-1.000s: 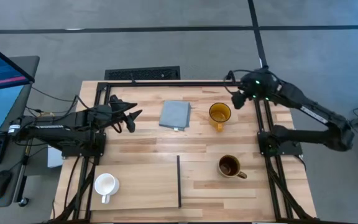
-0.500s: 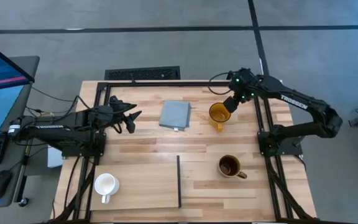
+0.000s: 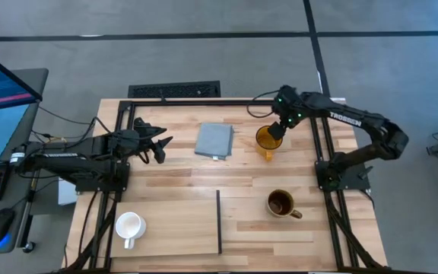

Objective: Stack small to large cups/mugs on shelf
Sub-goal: Put the yellow mug on the shelf

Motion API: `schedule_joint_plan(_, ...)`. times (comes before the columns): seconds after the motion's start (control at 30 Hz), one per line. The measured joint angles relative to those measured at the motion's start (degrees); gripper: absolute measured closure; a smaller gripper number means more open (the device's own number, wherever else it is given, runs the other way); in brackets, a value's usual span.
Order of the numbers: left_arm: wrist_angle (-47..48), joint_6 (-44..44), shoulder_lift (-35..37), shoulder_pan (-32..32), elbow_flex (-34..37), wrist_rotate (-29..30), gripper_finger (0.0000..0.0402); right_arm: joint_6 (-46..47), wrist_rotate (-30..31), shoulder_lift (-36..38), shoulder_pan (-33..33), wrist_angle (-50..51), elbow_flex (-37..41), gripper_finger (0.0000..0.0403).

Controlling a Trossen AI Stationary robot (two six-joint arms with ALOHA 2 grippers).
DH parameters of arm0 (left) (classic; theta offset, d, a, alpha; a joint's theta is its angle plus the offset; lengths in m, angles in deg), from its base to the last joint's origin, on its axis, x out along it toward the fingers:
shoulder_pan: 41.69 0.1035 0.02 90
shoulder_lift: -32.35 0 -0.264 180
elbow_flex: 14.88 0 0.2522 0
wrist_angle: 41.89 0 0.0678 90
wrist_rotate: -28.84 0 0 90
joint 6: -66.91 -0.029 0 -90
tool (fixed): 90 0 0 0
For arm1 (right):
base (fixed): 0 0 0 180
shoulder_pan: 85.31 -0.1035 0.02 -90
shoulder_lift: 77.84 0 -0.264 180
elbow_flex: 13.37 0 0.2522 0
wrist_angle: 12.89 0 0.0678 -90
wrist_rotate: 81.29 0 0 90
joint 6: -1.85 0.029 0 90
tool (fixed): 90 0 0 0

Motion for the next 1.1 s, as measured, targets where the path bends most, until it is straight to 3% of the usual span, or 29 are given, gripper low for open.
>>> schedule_joint_plan(0.43,-0.02,0.02,0.00,-0.02,0.00,0.00,0.0215,-2.37,-0.63,-8.54,0.00,-1.99,0.00,0.0170)
schedule_joint_plan(0.57,-0.02,0.02,0.00,-0.02,0.00,0.00,0.0215,-3.46,-0.64,-10.49,-0.58,-2.04,0.00,0.0214)
schedule_joint_plan(0.87,-0.02,0.04,0.00,0.00,0.00,0.00,0.0214,-4.95,-1.72,-11.26,-2.41,-3.43,-0.24,0.0372)
schedule_joint_plan(1.1,-0.01,-0.01,0.00,0.00,0.00,0.00,0.0214,-3.07,-1.34,-10.88,-2.64,-3.26,-0.09,0.0373)
